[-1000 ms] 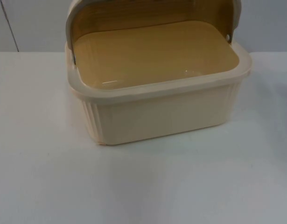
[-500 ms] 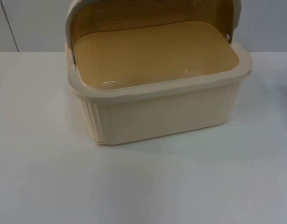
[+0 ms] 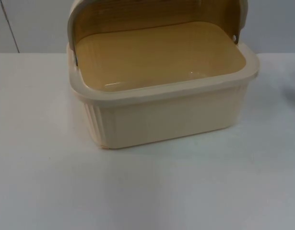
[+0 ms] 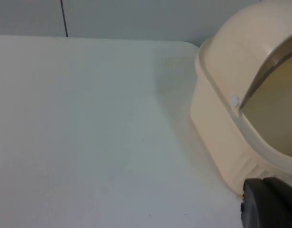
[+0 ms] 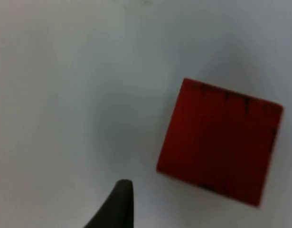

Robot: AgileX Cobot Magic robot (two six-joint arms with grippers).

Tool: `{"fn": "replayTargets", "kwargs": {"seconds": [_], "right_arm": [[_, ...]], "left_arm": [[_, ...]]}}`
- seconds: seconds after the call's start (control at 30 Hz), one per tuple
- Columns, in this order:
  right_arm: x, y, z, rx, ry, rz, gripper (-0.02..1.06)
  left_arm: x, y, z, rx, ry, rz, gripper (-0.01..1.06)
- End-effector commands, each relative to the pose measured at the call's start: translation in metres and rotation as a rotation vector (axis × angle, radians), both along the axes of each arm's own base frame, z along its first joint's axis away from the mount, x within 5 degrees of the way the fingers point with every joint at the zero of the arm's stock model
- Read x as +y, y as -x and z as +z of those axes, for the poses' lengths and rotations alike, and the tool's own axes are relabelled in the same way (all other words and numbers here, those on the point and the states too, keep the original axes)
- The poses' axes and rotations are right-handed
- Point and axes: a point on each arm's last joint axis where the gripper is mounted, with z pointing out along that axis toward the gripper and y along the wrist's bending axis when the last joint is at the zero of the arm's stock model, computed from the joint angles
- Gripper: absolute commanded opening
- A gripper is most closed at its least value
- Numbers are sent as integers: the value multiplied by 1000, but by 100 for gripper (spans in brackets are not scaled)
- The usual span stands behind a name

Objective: Open the box lid with the left hand, place the block into the box with the right hand, then close the box lid with the left hand.

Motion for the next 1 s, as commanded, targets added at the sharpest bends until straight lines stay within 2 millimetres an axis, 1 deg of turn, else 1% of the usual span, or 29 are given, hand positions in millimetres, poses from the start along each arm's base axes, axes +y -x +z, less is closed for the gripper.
{"fn": "replayTargets", "kwargs": {"seconds": [0.0,0.03,0.07,0.13,0.17,0.2,0.23,0.27,0.3,0.33,0.37,0.4,0.47,0.5,0.53,0.6,0.63,0.77,0.8,0.83,0.87,0.93,0.97], "right_arm": [[-4,-8,-9,-55,-22,-47,105],[-4,-10,-14,-71,-27,-56,105],[-4,-10,-14,-71,-27,-56,105],[-4,-13,-22,-87,-34,-67,102],[-4,-14,-25,-93,-33,-66,99],[-4,-14,-25,-93,-33,-66,99],[-4,-14,-27,-98,-33,-66,93],[-4,-15,-27,-106,-32,-66,78],[-4,-16,-24,-119,-31,-65,67],[-4,-16,-24,-119,-31,-65,67],[-4,-15,-23,-119,-30,-63,53],[-4,-14,-17,-118,-30,-64,38],[-4,-11,-1,-109,-14,-43,12],[-4,-11,-1,-109,-14,-43,12],[-3,-6,14,-93,3,-16,0],[-2,3,43,-83,39,35,0],[-2,3,43,-83,39,35,0],[2,33,101,-30,95,128,0],[2,33,101,-30,95,128,0],[3,47,123,-20,107,148,0],[5,57,138,-29,113,159,0],[8,78,158,-42,122,171,0],[8,78,158,-42,122,171,0]], "left_arm": [[1,0,0,-9,-11,8,0],[1,0,0,-8,-17,8,0],[1,0,0,-8,-17,8,0],[2,1,0,-7,-24,8,0],[2,1,0,-7,-24,8,0],[2,1,0,-7,-24,8,0],[2,1,0,-7,-24,8,0],[2,1,0,-7,-24,8,0],[2,0,0,-9,-24,9,0],[2,0,0,-9,-24,9,0],[2,0,0,-9,-26,9,0],[2,0,0,-10,-26,10,0],[2,0,0,-12,-27,11,0],[2,0,0,-12,-27,11,0],[2,0,0,-12,-27,11,0],[2,0,0,-10,-26,10,0],[2,0,0,-10,-26,10,0],[2,0,0,-10,-26,10,0],[2,0,0,-10,-26,10,0],[2,0,0,-10,-26,10,0],[2,0,0,-10,-26,10,0],[2,0,0,-10,-26,10,0],[2,0,0,-10,-26,10,0]]}}
